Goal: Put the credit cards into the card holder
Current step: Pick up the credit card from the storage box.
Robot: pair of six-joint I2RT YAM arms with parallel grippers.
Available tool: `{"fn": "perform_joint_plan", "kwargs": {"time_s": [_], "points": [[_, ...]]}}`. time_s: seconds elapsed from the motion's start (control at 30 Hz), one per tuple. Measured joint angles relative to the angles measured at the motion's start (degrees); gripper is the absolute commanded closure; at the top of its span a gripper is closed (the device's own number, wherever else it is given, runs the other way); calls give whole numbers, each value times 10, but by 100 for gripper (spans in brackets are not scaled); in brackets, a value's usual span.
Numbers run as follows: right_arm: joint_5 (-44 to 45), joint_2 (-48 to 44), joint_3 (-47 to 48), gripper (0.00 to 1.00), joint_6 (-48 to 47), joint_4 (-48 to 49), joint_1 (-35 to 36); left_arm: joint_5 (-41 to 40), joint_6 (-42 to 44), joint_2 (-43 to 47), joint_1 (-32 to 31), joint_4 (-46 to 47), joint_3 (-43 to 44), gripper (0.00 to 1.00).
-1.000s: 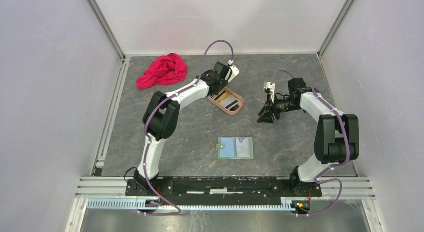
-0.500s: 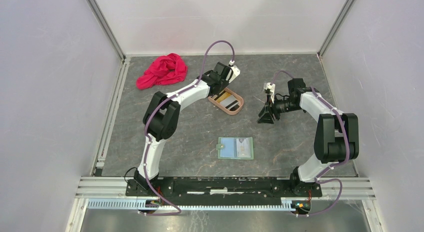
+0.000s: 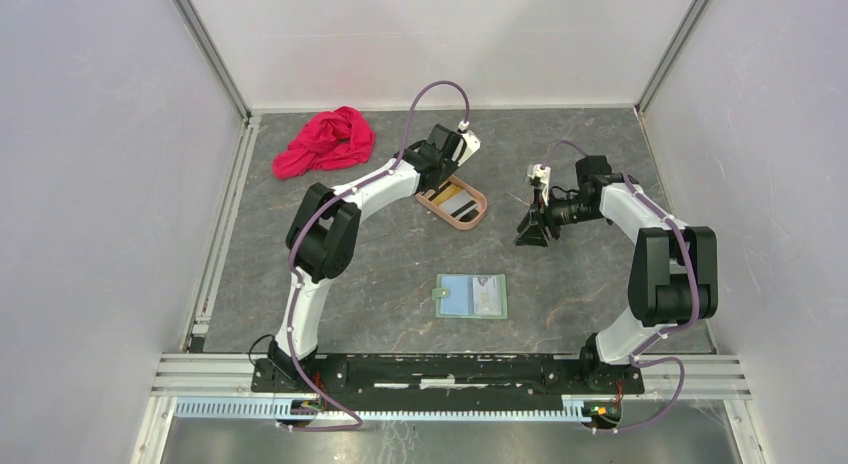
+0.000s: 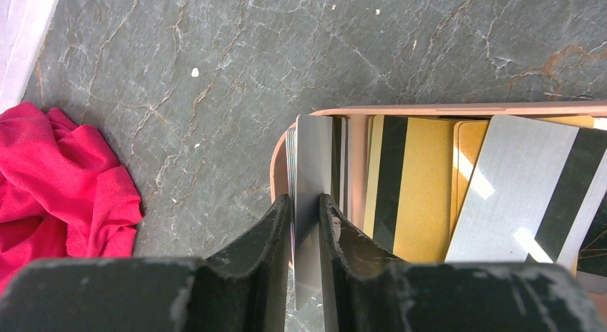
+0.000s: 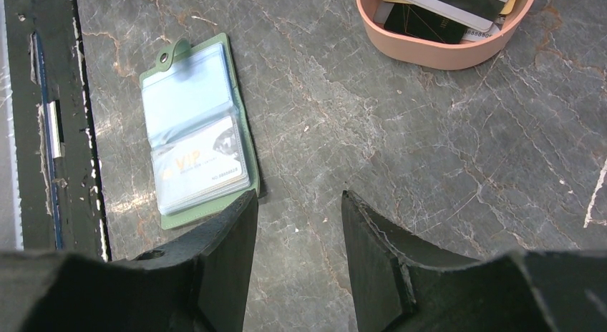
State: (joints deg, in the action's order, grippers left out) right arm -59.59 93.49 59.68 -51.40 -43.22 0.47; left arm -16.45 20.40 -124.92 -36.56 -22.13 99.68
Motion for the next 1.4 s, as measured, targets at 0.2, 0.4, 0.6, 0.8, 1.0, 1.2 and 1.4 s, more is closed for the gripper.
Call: {"fn": "perform_joint_plan", "kwargs": {"time_s": [0.2,0.4,0.6,0.8,1.0,1.2,1.4], "points": [[-2,0,0,47,-2,-3,0,-7,0,0,-1,0,0,65],[-4,0,0,47,-4,-5,0,-16,0,0,-1,0,0,63],[-4,0,0,47,-5,-7,0,-17,0,0,-1,1,0,63],[-4,3,0,47,-5,-7,0,-17,0,0,-1,3,0,65],[-4,3,0,47,-5,-7,0,-17,0,0,-1,10,0,67],[-4,3,0,47,-5,-9,0,-17,0,0,-1,12,0,74],[-4,3,0,47,-6,-11,0,-15,-1,1,-2,13,0,86]]}}
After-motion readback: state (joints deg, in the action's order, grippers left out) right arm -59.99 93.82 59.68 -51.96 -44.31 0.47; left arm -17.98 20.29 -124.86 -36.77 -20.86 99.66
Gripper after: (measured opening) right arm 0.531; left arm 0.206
